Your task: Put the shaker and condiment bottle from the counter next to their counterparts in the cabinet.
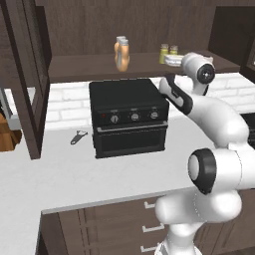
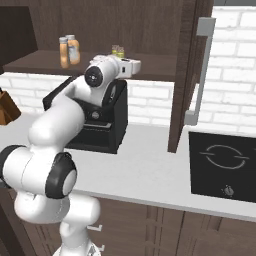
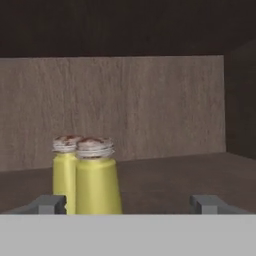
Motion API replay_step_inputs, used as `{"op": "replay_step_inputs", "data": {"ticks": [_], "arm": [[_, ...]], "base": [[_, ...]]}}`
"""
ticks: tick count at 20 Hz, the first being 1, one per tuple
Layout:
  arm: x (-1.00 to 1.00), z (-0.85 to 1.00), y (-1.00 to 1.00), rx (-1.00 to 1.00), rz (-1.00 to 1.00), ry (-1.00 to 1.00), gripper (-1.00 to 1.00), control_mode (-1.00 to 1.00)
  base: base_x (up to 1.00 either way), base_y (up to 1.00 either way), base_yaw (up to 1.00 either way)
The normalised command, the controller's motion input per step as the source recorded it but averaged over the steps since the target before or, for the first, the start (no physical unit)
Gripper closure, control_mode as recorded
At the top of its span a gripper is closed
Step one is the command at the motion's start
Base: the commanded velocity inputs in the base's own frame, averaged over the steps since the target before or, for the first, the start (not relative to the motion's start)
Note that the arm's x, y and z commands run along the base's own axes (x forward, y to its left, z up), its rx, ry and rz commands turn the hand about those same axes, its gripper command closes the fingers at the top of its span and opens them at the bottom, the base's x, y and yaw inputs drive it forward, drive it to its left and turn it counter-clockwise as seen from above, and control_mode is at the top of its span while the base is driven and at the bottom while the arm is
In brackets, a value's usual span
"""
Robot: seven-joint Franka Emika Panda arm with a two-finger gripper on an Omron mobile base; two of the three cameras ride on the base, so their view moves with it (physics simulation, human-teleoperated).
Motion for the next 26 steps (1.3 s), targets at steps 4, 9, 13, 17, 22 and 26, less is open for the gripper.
{"op": "replay_step_inputs", "data": {"ticks": [4,9,13,17,22,26], "arm": [[-0.97,0.20,-0.04,0.01,0.00,0.01,-1.00,-1.00],[-0.98,0.24,0.00,0.01,0.00,0.05,-1.00,-1.00],[-0.99,0.11,0.00,0.00,0.00,0.02,-1.00,-1.00],[-0.96,0.01,0.00,0.00,0.00,0.01,-1.00,-1.00],[-1.00,0.00,0.00,0.00,0.00,0.00,-1.00,-1.00],[-1.00,0.00,0.00,0.00,0.00,0.00,-1.00,-1.00]], "base": [[0.00,0.00,0.00],[0.00,0.00,0.00],[0.00,0.00,0.00],[0.00,0.00,0.00],[0.00,0.00,0.00],[0.00,0.00,0.00]]}}
